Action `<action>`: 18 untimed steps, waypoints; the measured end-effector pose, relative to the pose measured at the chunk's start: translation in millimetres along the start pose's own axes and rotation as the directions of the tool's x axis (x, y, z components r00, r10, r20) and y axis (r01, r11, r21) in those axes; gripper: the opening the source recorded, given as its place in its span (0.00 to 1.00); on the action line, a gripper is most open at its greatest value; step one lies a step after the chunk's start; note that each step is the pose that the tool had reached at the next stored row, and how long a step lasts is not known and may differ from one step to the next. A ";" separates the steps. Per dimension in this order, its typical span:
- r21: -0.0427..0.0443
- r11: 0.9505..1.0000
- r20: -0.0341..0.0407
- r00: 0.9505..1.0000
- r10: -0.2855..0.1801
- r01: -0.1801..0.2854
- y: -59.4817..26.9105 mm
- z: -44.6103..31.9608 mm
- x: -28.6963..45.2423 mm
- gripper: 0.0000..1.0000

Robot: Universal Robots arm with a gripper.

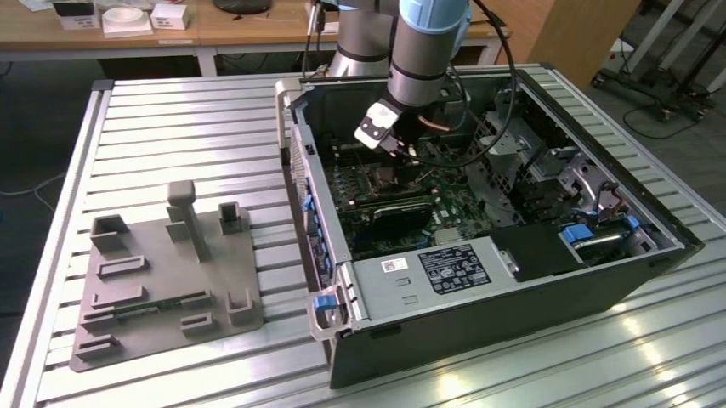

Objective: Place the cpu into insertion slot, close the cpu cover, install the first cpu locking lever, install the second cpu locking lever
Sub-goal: 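Place the cpu into insertion slot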

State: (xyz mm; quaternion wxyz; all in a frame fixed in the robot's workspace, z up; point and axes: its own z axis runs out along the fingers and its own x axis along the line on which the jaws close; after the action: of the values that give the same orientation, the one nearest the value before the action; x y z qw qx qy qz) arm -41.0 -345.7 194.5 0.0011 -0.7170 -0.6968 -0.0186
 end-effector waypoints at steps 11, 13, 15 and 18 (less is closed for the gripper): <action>0.000 1.000 -0.002 1.000 0.000 0.000 0.4 1.6 0.3 0.54; 0.000 1.000 -0.002 1.000 0.000 0.000 0.7 1.9 0.4 0.54; 0.000 1.000 -0.002 1.000 0.000 0.000 0.9 2.0 0.5 0.54; 0.000 1.000 -0.003 1.000 0.000 0.000 1.0 2.1 0.5 0.54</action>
State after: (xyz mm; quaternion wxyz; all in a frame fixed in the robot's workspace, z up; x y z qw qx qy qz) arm -40.0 -345.2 192.4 0.0020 -0.7170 -0.6968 -0.0194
